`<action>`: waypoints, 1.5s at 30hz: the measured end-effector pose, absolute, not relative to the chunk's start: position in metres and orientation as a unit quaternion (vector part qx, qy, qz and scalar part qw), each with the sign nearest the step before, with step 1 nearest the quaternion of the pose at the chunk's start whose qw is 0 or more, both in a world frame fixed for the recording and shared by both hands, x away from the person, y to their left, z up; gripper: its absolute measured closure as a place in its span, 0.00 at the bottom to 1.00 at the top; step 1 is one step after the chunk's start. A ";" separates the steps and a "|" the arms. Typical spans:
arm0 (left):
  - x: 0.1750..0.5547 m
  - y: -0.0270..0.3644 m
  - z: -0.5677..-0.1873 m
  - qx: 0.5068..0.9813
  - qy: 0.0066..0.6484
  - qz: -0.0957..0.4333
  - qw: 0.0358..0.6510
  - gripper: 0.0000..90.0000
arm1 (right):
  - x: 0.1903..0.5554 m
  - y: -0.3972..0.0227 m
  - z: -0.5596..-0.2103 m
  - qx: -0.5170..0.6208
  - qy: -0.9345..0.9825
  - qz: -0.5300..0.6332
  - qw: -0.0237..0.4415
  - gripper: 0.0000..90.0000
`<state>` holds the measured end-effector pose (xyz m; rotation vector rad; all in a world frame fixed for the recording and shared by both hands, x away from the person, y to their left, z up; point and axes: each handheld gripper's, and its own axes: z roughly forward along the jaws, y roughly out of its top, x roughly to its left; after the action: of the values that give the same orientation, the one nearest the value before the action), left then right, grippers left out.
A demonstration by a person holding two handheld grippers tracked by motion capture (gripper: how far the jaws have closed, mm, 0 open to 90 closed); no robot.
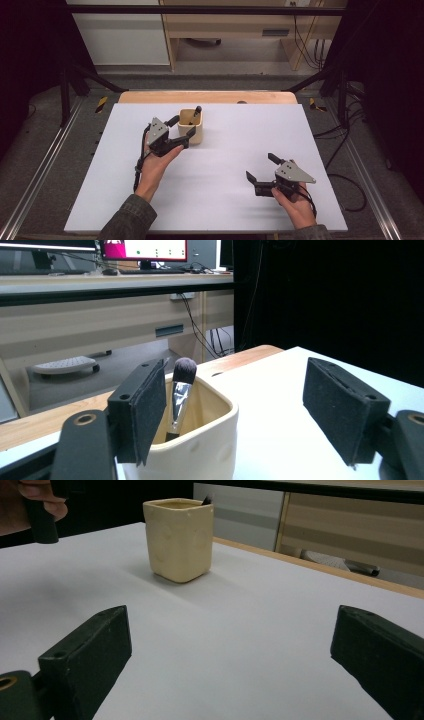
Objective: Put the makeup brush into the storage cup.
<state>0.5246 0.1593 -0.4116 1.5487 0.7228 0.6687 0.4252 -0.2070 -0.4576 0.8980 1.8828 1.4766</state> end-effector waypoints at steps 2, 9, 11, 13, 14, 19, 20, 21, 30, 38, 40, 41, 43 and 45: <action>0.524 0.160 -0.411 0.669 0.313 0.290 0.608 0.26 | 0.425 -0.207 -0.457 0.337 0.705 0.554 0.288 0.04; 0.520 0.158 -0.409 0.679 0.303 0.290 0.603 0.20 | 0.425 -0.207 -0.458 0.336 0.705 0.553 0.289 0.04; 0.520 0.157 -0.409 0.679 0.302 0.291 0.602 0.17 | 0.425 -0.206 -0.458 0.336 0.706 0.552 0.288 0.04; 0.518 0.157 -0.408 0.680 0.302 0.292 0.601 0.15 | 0.425 -0.206 -0.458 0.335 0.707 0.552 0.288 0.04; 0.517 0.156 -0.407 0.680 0.303 0.291 0.601 0.13 | 0.425 -0.206 -0.458 0.336 0.706 0.553 0.288 0.04; 0.515 0.155 -0.406 0.685 0.303 0.291 0.595 0.05 | 0.425 -0.206 -0.458 0.336 0.707 0.552 0.288 0.04; 0.515 0.155 -0.406 0.685 0.303 0.291 0.595 0.04 | 0.425 -0.206 -0.458 0.336 0.707 0.552 0.288 0.04; 0.514 0.155 -0.406 0.688 0.300 0.291 0.593 0.04 | 0.425 -0.206 -0.458 0.335 0.707 0.552 0.289 0.04; 0.506 0.158 -0.407 0.692 0.289 0.281 0.598 0.01 | 0.426 -0.205 -0.460 0.334 0.711 0.547 0.289 0.04; 0.499 0.161 -0.409 0.692 0.286 0.277 0.602 0.00 | 0.426 -0.204 -0.460 0.332 0.711 0.546 0.292 0.04; 0.498 0.162 -0.409 0.693 0.284 0.277 0.602 0.00 | 0.426 -0.204 -0.460 0.332 0.710 0.547 0.293 0.04; 0.498 0.162 -0.409 0.693 0.284 0.276 0.602 0.00 | 0.426 -0.204 -0.460 0.332 0.710 0.547 0.293 0.04; 0.496 0.162 -0.409 0.693 0.283 0.275 0.604 0.01 | 0.426 -0.205 -0.460 0.334 0.710 0.546 0.294 0.04; 0.495 0.163 -0.409 0.694 0.281 0.275 0.603 0.01 | 0.427 -0.205 -0.460 0.333 0.710 0.546 0.294 0.04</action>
<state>0.4948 0.1628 -0.4092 1.6079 0.6500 0.6362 0.4265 -0.2048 -0.4597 0.8867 1.8913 1.4541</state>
